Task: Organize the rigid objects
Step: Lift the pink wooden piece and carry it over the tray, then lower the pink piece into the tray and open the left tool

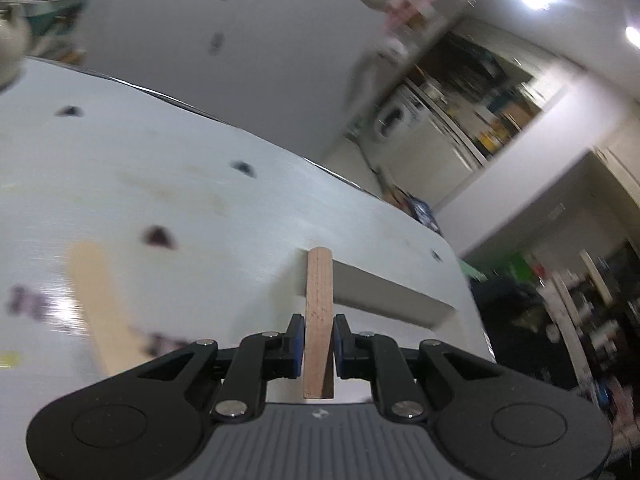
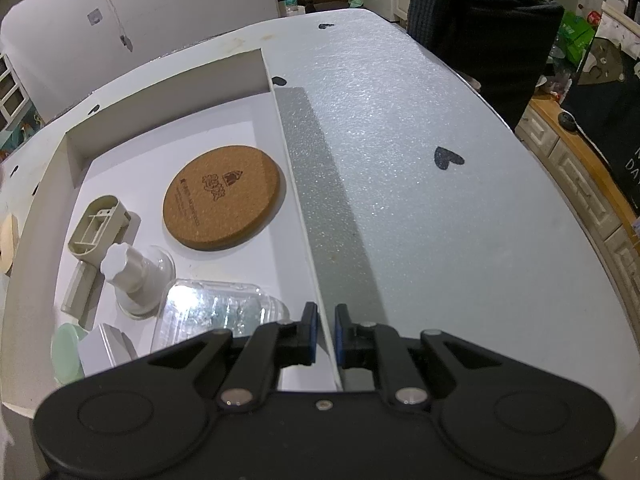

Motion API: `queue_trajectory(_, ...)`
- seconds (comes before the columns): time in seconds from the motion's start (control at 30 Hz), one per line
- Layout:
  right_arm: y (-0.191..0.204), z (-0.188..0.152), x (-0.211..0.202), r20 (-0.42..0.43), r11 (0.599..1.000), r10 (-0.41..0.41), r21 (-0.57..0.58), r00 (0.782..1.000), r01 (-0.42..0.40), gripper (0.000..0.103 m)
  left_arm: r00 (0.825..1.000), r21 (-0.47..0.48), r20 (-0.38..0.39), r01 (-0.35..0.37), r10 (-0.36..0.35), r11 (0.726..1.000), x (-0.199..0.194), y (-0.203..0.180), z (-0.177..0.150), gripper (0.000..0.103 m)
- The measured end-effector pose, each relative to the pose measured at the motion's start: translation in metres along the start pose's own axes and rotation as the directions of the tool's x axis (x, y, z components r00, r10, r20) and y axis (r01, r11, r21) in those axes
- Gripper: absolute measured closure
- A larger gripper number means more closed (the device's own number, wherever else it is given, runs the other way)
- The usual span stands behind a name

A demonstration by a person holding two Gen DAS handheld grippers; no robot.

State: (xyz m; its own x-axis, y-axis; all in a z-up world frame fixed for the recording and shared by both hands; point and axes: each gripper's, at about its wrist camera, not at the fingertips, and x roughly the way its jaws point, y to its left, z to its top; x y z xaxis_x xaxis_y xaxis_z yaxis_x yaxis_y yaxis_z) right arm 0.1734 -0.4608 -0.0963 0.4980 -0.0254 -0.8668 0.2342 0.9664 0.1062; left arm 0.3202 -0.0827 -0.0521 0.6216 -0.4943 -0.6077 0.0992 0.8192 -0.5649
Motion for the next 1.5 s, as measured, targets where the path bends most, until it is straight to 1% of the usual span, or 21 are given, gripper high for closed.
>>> queue_trajectory(0.17, -0.001, -0.001, 0.000, 0.005, 1.000, 0.005, 0.004, 1.000, -0.005, 0.092, 0.995, 0.081, -0.084, 0.065, -0.058, 0.995, 0.042, -0.041, -0.006, 0.088)
queue_trajectory(0.3, 0.000, 0.000, 0.000, 0.001, 1.000, 0.002, 0.001, 1.000, -0.002, 0.092, 0.983, 0.104, -0.160, 0.110, -0.092, 0.988, 0.080, -0.066, -0.015, 0.088)
queue_trajectory(0.4, -0.002, 0.000, 0.000, 0.000, 1.000, 0.008, 0.003, 1.000, -0.008, 0.092, 0.975, 0.121, -0.200, 0.123, -0.097, 0.985, 0.102, -0.080, -0.024, 0.088)
queue_trajectory(0.5, -0.003, 0.000, 0.000, 0.000, 1.000, 0.014, 0.004, 1.000, -0.014, 0.092, 0.970, 0.130, -0.223, 0.124, -0.093, 0.984, 0.121, -0.088, -0.031, 0.088)
queue_trajectory(0.7, -0.005, 0.000, 0.000, 0.002, 1.000, 0.028, 0.007, 1.000, -0.028, 0.092, 0.961, 0.099, -0.261, 0.124, -0.094, 0.987, 0.150, -0.091, -0.037, 0.088)
queue_trajectory(0.83, -0.006, 0.000, 0.001, 0.002, 0.999, 0.031, 0.009, 1.000, -0.031, 0.092, 0.958, 0.102, -0.276, 0.108, -0.076, 0.989, 0.162, -0.090, -0.038, 0.087)
queue_trajectory(0.93, -0.006, 0.000, 0.001, 0.001, 0.999, 0.031, 0.010, 1.000, -0.031, 0.092, 0.959, 0.107, -0.279, 0.082, -0.049, 0.991, 0.169, -0.086, -0.038, 0.088)
queue_trajectory(1.0, -0.006, 0.000, 0.001, 0.001, 0.999, 0.031, 0.010, 1.000, -0.031, 0.092, 0.962, 0.110, -0.272, 0.068, -0.036, 0.992, 0.169, -0.082, -0.037, 0.082)
queue_trajectory(1.07, -0.006, 0.000, 0.001, 0.001, 0.999, 0.031, 0.010, 1.000, -0.031, 0.092, 0.964, 0.117, -0.266, 0.062, -0.029, 0.991, 0.168, -0.080, -0.036, 0.079)
queue_trajectory(1.23, -0.006, 0.000, 0.001, 0.001, 0.999, 0.031, 0.009, 1.000, -0.031, 0.092, 0.972, 0.166, -0.235, 0.025, 0.015, 0.986, 0.161, -0.082, -0.032, 0.054)
queue_trajectory(1.3, -0.006, 0.000, 0.001, 0.001, 0.999, 0.031, 0.010, 1.000, -0.031, 0.092, 0.973, 0.183, -0.229, 0.011, 0.032, 0.983, 0.158, -0.082, -0.031, 0.052)
queue_trajectory(1.37, -0.006, 0.000, 0.001, 0.001, 0.999, 0.031, 0.009, 1.000, -0.031, 0.092, 0.973, 0.191, -0.226, 0.002, 0.042, 0.982, 0.155, -0.081, -0.031, 0.047)
queue_trajectory(1.43, -0.006, 0.000, 0.001, 0.001, 0.999, 0.031, 0.008, 1.000, -0.031, 0.092, 0.974, 0.198, -0.221, -0.001, 0.046, 0.980, 0.150, -0.082, -0.030, 0.034)
queue_trajectory(1.47, -0.006, 0.000, 0.001, 0.001, 0.999, 0.031, 0.008, 1.000, -0.031, 0.092, 0.975, 0.205, -0.218, -0.001, 0.046, 0.979, 0.148, -0.083, -0.030, 0.031)
queue_trajectory(1.5, -0.005, 0.000, 0.001, 0.001, 1.000, 0.031, 0.008, 1.000, -0.031, 0.092, 0.976, 0.215, -0.215, 0.000, 0.047, 0.977, 0.145, -0.085, -0.030, 0.026)
